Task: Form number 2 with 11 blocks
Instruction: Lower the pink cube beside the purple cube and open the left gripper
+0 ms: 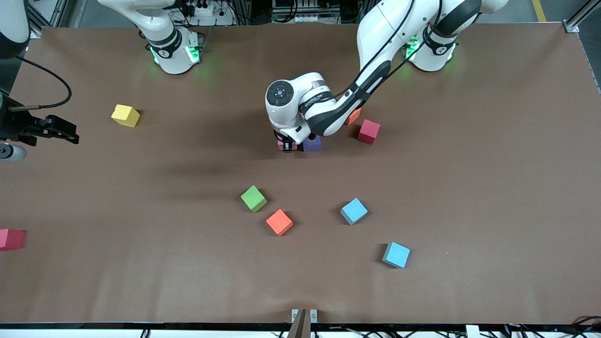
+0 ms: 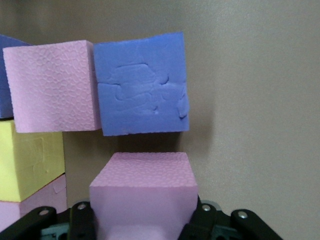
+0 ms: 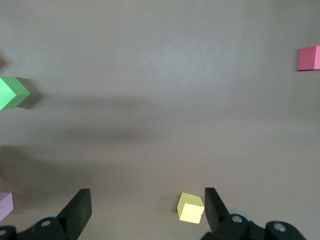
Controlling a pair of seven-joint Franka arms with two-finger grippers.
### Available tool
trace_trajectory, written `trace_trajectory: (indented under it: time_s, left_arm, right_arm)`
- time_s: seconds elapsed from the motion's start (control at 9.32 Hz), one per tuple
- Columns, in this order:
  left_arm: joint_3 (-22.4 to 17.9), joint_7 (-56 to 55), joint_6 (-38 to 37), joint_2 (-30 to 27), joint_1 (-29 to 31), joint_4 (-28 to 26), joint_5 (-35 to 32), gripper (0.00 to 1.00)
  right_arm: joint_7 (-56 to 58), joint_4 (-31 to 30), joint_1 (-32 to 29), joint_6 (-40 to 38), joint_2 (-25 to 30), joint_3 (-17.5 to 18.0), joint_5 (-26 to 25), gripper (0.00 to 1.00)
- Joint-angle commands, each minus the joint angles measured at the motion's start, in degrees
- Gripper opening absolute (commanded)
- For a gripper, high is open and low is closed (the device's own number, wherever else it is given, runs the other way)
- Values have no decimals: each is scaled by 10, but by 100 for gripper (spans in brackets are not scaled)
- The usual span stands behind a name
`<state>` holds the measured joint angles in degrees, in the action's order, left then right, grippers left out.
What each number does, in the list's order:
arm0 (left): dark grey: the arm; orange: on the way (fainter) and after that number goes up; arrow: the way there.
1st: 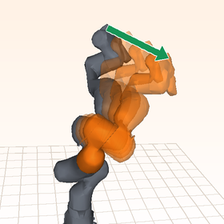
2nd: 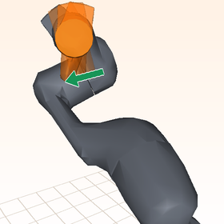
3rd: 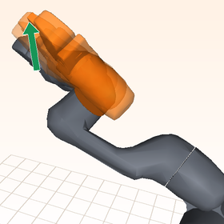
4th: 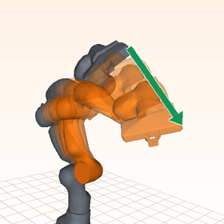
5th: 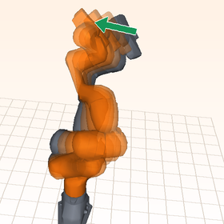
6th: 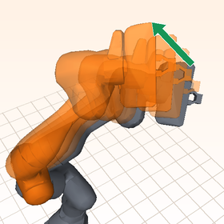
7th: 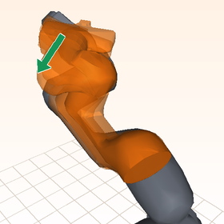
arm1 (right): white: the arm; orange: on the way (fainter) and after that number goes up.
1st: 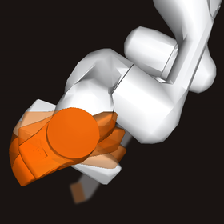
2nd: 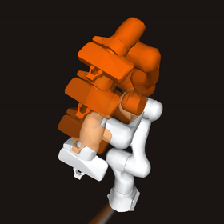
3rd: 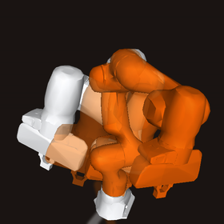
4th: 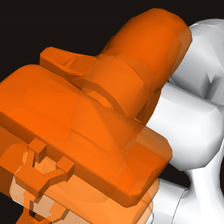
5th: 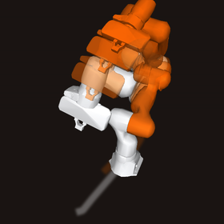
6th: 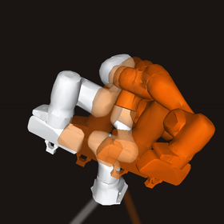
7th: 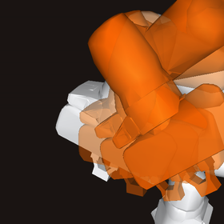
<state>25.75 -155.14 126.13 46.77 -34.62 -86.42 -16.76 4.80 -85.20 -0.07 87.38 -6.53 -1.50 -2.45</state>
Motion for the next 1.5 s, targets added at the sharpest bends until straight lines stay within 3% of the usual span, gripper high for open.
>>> trace_trajectory:
  time_s: [0.0, 1.39]
  left_arm:
    - [1, 9, -4, 0, 2, -8, 14, 0]
    - [0, 18, 23, 1, 7, -39, 13, 0]
  right_arm:
    - [-8, 13, 2, -9, -6, 0, 1, 100]
    - [-8, 13, 2, -9, -8, 0, 1, 100]
